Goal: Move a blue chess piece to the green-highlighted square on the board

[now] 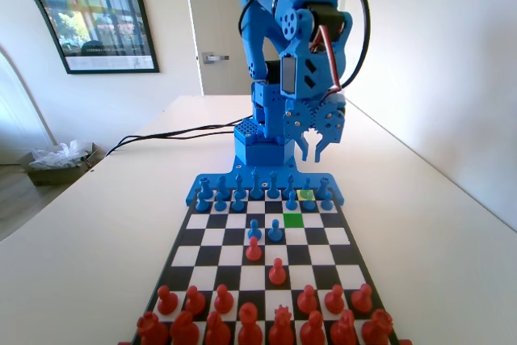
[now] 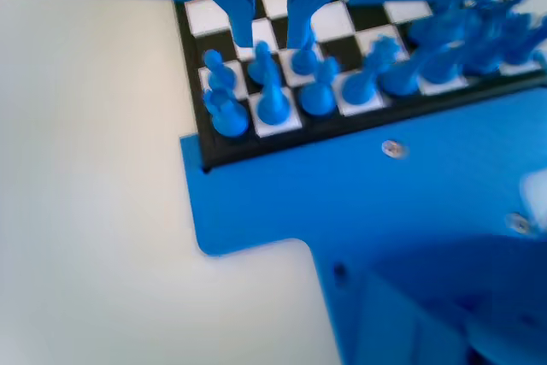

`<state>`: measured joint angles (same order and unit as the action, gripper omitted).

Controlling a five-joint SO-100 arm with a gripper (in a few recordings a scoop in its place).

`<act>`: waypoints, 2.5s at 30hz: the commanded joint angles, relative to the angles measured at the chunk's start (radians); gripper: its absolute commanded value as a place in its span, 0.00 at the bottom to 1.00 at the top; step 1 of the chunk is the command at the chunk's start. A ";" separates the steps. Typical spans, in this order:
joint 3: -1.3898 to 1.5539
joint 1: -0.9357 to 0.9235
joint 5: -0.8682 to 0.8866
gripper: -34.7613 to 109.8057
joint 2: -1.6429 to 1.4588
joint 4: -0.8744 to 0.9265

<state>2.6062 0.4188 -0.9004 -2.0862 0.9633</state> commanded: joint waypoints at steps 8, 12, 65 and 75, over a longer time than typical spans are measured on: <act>0.035 0.009 -0.034 0.29 0.038 -0.058; 0.037 0.009 -0.041 0.29 0.061 -0.075; 0.040 0.035 -0.092 0.30 0.209 -0.259; 0.034 0.028 -0.100 0.30 0.229 -0.282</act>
<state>2.6753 0.4357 -0.9894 -1.8469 0.6842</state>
